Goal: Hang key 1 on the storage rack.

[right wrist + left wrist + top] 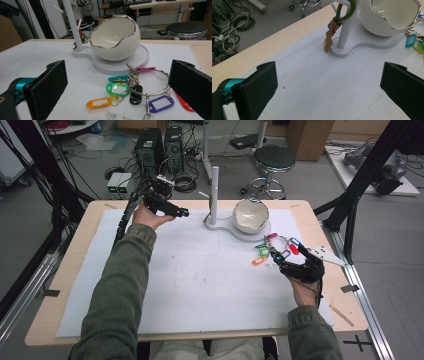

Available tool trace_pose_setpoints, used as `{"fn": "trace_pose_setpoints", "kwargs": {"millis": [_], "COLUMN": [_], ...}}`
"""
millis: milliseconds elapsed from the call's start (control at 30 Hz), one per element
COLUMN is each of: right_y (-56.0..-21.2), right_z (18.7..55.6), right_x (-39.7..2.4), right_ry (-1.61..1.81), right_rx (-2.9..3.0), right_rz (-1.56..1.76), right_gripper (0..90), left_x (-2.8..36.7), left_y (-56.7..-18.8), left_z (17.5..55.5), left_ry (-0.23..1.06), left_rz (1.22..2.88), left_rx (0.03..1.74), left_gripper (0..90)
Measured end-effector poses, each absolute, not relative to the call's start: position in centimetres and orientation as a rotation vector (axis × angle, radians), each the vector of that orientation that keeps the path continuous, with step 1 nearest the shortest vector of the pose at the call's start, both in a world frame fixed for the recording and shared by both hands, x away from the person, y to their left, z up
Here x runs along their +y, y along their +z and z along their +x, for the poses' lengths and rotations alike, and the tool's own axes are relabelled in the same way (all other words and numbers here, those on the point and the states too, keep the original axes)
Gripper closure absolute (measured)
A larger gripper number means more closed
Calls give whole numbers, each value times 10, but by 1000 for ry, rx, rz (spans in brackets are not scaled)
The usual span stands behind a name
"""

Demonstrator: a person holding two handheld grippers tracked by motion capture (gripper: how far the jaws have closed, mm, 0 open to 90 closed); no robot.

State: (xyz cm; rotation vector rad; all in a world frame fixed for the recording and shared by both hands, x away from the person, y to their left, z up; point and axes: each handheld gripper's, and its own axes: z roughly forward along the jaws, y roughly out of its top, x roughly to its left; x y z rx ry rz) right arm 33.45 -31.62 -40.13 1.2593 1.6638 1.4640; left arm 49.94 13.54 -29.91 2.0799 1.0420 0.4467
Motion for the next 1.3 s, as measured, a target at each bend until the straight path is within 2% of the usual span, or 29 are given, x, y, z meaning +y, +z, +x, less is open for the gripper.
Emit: {"fn": "trace_pose_setpoints", "kwargs": {"millis": [1300], "right_y": [-401], "right_z": [333], "right_x": [-315], "right_ry": [1459], "right_rx": [1670], "right_rz": [1258], "right_gripper": [12], "left_x": [194], "left_y": [-303], "left_z": [437], "left_ry": [499], "left_rz": [1934], "left_rx": [1077], "left_gripper": [16]}}
